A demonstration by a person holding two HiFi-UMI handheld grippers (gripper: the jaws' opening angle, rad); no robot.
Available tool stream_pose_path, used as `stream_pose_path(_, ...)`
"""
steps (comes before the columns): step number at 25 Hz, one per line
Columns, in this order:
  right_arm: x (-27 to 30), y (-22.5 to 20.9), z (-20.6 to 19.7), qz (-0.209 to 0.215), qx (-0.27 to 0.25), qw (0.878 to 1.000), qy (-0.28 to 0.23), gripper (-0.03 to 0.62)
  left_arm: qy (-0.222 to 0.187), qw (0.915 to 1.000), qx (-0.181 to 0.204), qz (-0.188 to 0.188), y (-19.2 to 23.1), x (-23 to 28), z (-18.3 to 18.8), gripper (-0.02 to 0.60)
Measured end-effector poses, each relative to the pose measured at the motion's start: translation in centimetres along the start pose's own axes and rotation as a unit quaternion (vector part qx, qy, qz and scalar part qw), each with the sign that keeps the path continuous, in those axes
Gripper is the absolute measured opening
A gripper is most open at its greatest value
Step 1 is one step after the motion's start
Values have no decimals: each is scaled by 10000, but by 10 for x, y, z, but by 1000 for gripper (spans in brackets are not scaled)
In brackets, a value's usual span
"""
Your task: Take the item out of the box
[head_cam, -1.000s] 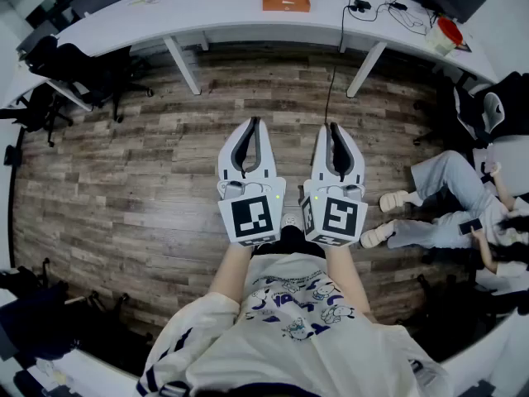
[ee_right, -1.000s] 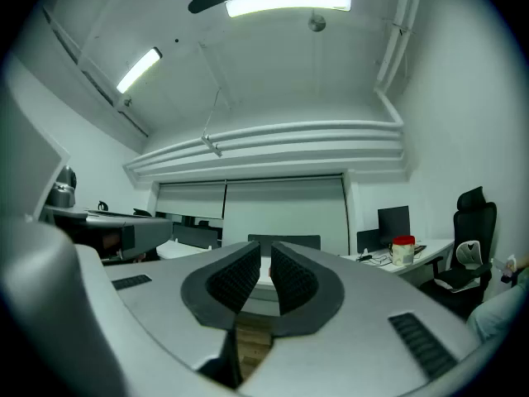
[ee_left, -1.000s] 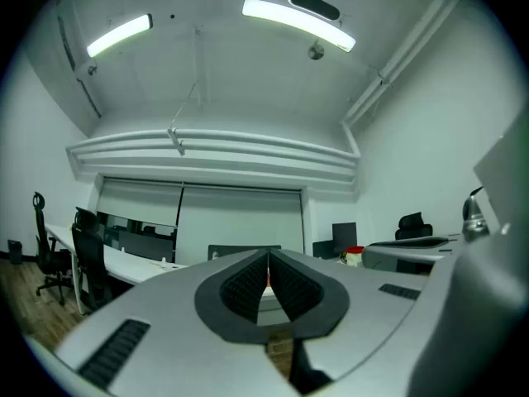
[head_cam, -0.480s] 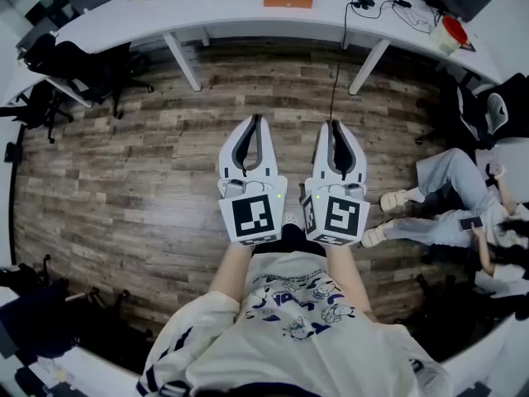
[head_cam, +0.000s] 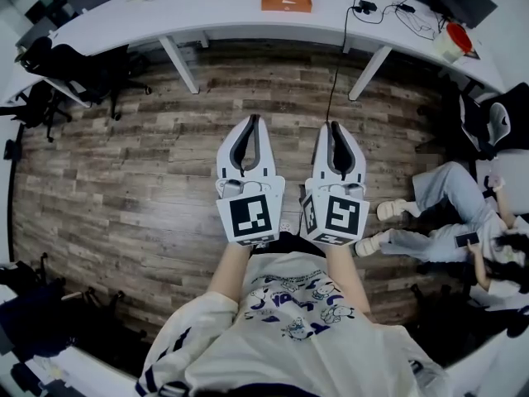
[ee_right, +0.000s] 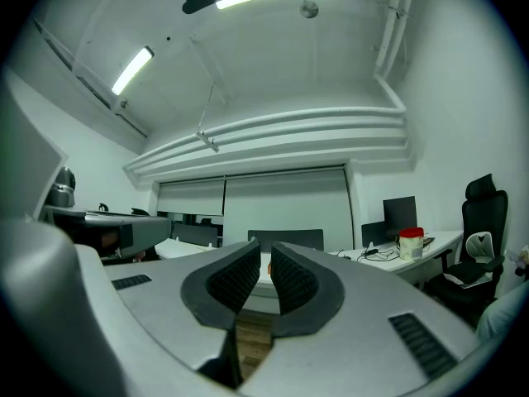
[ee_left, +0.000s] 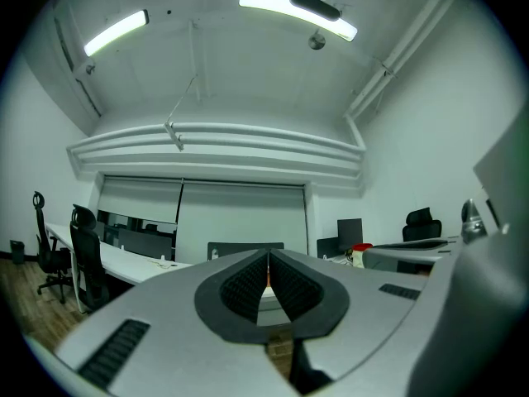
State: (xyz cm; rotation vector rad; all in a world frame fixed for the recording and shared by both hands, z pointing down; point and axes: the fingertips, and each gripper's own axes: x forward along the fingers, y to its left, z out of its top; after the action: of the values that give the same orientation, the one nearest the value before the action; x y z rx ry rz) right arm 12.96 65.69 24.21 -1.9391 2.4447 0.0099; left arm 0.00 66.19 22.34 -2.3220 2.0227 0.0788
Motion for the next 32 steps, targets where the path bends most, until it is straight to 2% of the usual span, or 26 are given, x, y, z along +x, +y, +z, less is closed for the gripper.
stream_pose_path(6,28,-23,-3,94,140,9999,3,58,16,9999,18,124,-9,28,-5,21)
stream_pose_path(11,44,-39,-6,79,268,9996,79,58,-125,9995,-134,238,-13,42,-2,21)
stream_pose_path(20,75,-44,-14,167,383,9989,213,58,56,9994,-67,323,-5,72,-11,21)
stream_pose_path(32,170,-46,-24,159,401,9986,300,57,93,9998,-103,173,21,169,-23,21)
